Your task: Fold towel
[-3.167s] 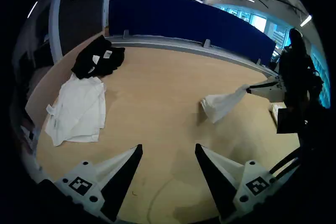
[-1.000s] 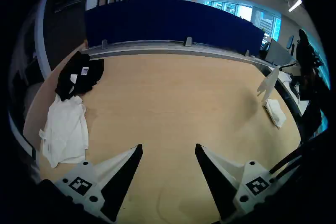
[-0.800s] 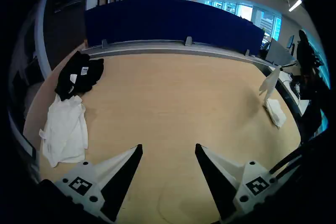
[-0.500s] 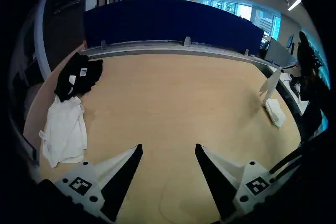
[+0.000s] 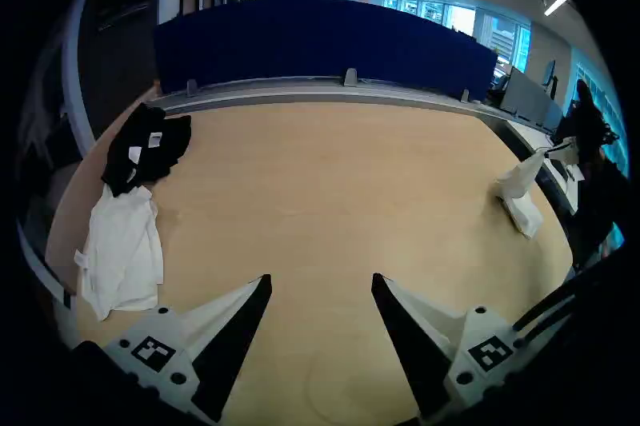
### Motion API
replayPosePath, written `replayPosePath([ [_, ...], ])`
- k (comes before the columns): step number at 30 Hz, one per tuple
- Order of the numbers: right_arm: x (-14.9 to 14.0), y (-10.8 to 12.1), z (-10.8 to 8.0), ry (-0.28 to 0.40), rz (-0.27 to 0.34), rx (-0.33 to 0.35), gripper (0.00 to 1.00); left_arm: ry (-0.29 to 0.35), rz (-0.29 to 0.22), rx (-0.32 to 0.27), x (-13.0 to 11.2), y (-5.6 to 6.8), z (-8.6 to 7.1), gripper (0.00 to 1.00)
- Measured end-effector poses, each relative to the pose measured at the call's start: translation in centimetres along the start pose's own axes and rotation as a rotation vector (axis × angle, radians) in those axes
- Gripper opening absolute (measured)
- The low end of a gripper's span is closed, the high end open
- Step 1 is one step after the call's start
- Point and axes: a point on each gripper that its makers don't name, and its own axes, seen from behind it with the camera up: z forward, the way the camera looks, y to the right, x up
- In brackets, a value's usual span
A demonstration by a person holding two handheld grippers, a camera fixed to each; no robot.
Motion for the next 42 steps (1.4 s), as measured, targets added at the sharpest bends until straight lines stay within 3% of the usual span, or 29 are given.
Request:
replayPosePath([
  [14,-8.3,1.0,-0.3,-0.097,0.070,-0.044,0.04,-0.010,0.026,-0.006,-0.5,0.7,0.1,0.93],
  [21,-11.9,1.1,0.2,-0.144,0.118,-0.065,0.04,-0.010,0.026,0.002,-0.4,0.5,0.0,0.93],
  [42,-17.8,0.1,2.9,-0.248,0.235,-0.103,0.04,-0.009,0.027,0.018,-0.2,0.0,-0.1,0.93],
])
